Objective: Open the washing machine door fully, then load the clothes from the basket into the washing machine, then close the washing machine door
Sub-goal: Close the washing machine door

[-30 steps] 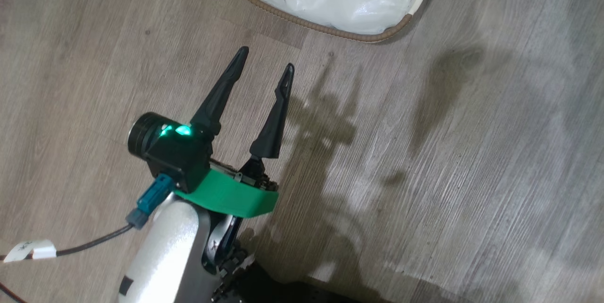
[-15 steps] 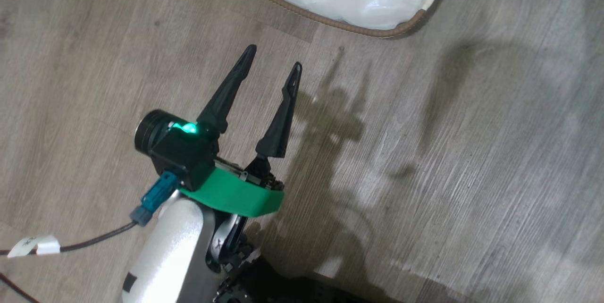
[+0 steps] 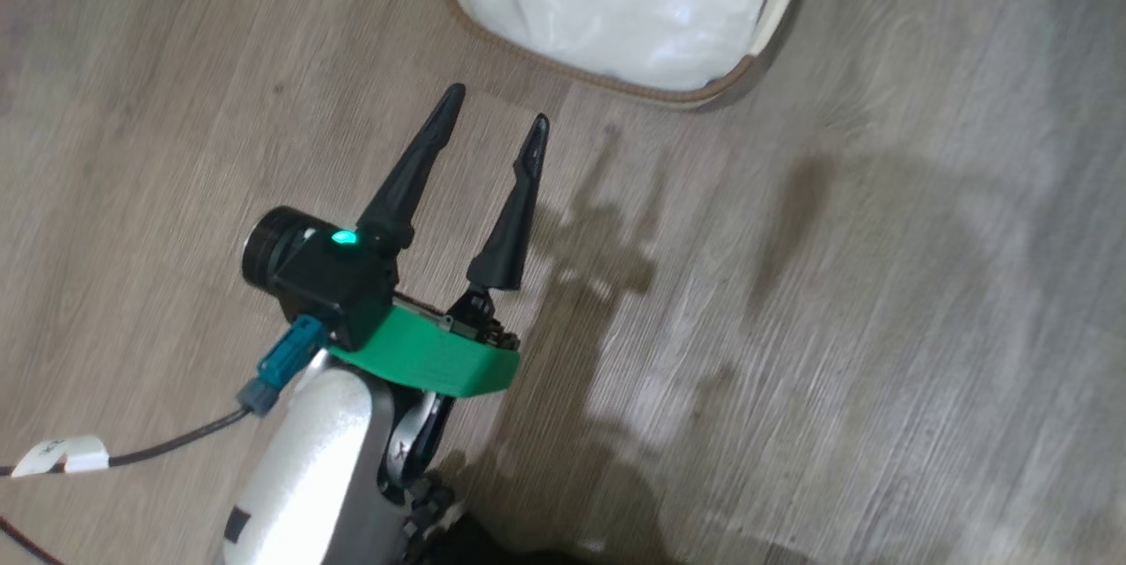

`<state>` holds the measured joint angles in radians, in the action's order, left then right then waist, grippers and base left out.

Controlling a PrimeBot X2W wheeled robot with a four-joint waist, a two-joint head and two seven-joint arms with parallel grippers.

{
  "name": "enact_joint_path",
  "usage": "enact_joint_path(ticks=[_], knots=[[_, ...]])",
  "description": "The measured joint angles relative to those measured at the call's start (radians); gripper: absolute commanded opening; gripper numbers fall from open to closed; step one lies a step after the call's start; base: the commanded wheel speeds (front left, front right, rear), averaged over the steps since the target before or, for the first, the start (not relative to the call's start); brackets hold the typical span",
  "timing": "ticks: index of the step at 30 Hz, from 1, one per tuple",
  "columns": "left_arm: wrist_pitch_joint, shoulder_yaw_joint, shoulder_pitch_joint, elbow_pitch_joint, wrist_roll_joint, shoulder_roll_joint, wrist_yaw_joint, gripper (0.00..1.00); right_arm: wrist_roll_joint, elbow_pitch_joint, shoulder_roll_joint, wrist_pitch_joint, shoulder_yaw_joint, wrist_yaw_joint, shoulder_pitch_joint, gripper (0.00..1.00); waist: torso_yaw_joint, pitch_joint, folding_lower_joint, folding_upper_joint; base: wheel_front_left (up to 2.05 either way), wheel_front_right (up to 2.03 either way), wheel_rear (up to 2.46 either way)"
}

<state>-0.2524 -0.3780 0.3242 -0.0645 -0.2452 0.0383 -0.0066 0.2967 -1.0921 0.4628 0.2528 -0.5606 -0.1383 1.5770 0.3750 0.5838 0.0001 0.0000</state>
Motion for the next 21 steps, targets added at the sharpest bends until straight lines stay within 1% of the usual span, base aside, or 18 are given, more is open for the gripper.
enact_joint_path(ticks=[4, 9, 13, 16, 21], knots=[[0.000, 0.029, -0.008, 0.011, 0.019, 0.000, -0.002, 1.00, 0.039, 0.107, 0.011, 0.000, 0.006, 0.000, -0.111, 0.00, -0.028, -0.053, 0.0000, 0.0000, 0.00, 0.00, 0.00], [0.000, 0.100, -0.055, 0.031, 0.056, 0.000, -0.026, 1.00, 0.071, 0.262, -0.002, 0.001, 0.060, 0.000, -0.283, 0.00, -0.082, -0.129, 0.0000, 0.0000, 0.00, 0.00, 0.00], [0.000, 0.144, -0.087, 0.037, 0.070, 0.000, -0.043, 1.00, 0.104, 0.382, -0.029, 0.002, 0.139, 0.000, -0.443, 0.00, -0.130, -0.201, 0.0000, 0.0000, 0.00, 0.00, 0.00], [0.000, 0.170, -0.107, 0.037, 0.066, 0.001, -0.044, 1.00, 0.133, 0.471, -0.052, 0.003, 0.214, 0.000, -0.588, 0.00, -0.164, -0.256, -0.0001, 0.0000, 0.00, 0.00, 0.00], [0.000, 0.204, -0.145, 0.037, 0.067, 0.001, -0.053, 1.00, 0.128, 0.622, -0.104, 0.002, 0.346, 0.004, -0.818, 0.00, -0.226, -0.333, -0.0001, 0.0000, 0.00, 0.00, 0.00]])
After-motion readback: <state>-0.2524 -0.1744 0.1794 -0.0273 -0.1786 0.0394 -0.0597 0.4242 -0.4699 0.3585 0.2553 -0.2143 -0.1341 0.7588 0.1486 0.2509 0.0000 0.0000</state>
